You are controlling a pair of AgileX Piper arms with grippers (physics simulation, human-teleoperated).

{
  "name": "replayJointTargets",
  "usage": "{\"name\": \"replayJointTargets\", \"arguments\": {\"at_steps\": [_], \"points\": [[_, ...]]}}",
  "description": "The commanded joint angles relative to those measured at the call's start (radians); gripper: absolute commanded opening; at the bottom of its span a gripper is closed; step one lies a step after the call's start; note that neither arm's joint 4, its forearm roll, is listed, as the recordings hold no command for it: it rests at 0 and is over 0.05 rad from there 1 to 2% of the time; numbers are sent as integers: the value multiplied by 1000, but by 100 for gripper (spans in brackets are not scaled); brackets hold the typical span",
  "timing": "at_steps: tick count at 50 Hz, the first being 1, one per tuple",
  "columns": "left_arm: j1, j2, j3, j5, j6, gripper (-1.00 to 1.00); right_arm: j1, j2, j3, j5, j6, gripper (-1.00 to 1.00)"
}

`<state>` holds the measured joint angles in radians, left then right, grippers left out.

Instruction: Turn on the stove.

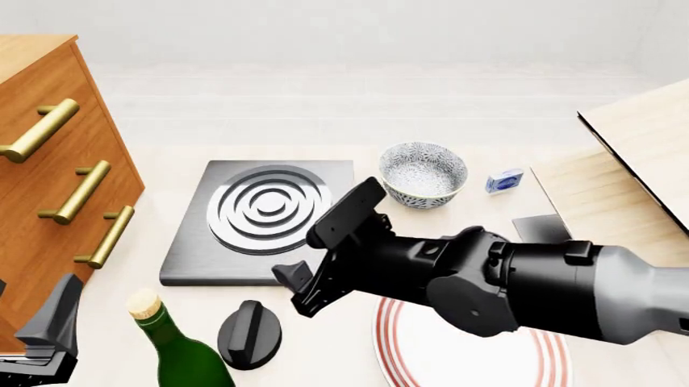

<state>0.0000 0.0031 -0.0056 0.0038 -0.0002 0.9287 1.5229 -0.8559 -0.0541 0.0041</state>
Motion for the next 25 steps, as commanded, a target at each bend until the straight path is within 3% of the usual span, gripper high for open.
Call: {"name": "replayJointTargets", "arguments": {"at_steps": [1,25], "points": [[0,0,0,0,0,100,16,75,-4,-29,1,100],[0,0,0,0,0,100,60,161,11,-107,59,100]]}}
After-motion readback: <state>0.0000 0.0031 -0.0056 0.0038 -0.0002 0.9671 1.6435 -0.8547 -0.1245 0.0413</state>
